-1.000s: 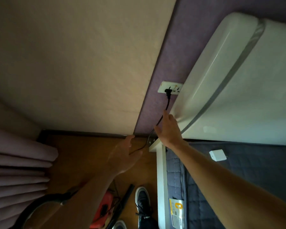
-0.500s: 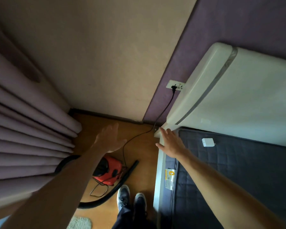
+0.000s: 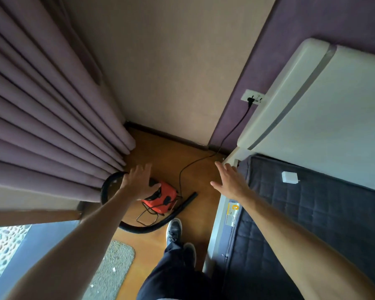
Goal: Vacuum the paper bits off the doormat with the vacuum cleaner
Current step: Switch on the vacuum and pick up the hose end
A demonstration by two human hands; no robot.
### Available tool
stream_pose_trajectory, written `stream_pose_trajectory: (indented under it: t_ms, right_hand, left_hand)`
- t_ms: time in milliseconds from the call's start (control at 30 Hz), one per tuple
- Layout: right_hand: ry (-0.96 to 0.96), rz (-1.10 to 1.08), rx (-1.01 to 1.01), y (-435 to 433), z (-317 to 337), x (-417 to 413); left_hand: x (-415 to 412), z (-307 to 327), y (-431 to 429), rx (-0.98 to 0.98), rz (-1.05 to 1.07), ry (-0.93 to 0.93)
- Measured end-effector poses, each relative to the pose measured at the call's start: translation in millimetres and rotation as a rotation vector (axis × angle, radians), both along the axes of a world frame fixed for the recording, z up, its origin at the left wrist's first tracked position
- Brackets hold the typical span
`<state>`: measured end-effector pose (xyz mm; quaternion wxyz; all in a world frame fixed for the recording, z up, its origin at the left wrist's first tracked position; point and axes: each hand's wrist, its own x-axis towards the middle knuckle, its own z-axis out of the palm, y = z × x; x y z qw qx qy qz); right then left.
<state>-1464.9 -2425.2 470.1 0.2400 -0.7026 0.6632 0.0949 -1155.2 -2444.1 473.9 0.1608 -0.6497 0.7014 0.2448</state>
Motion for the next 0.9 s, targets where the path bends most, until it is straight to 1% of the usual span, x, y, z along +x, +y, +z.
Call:
stream_pose_trajectory:
  t_ms: [133,267,367,467,667,900]
  right_hand:
    - [-0.046,0.033,-0.009,33.4,-5.3,8.9]
    - [-0.051,0.082,0.032,58.0,-14.1,21.5]
    - [-0.078,0.104,0.034,74.0,-20.7,32.3]
    - [-0.081,0.152,0.035,85.5,-29.6,43.6]
    - [-0.113,0.187,0.134,103.0,-49.4,67.7]
    - [-0.069,0.240,0.193,130.4,-81.3,89.2]
  left_hand:
    - [9.9,10.7,40.9,-0.023,0.086,-0.002]
    - [24.3,11.1,77.0,-0.034,0.148,-0.003]
    - [34.4,13.0,103.7,-0.029,0.145,0.005]
    - [43.5,11.6,125.3,-0.046,0.153,-0.025]
    - [60.1,1.2,158.4,-0.044,0.177,-0.052]
    - [78.6,-20.2,184.7,0.014,0.183,-0.020]
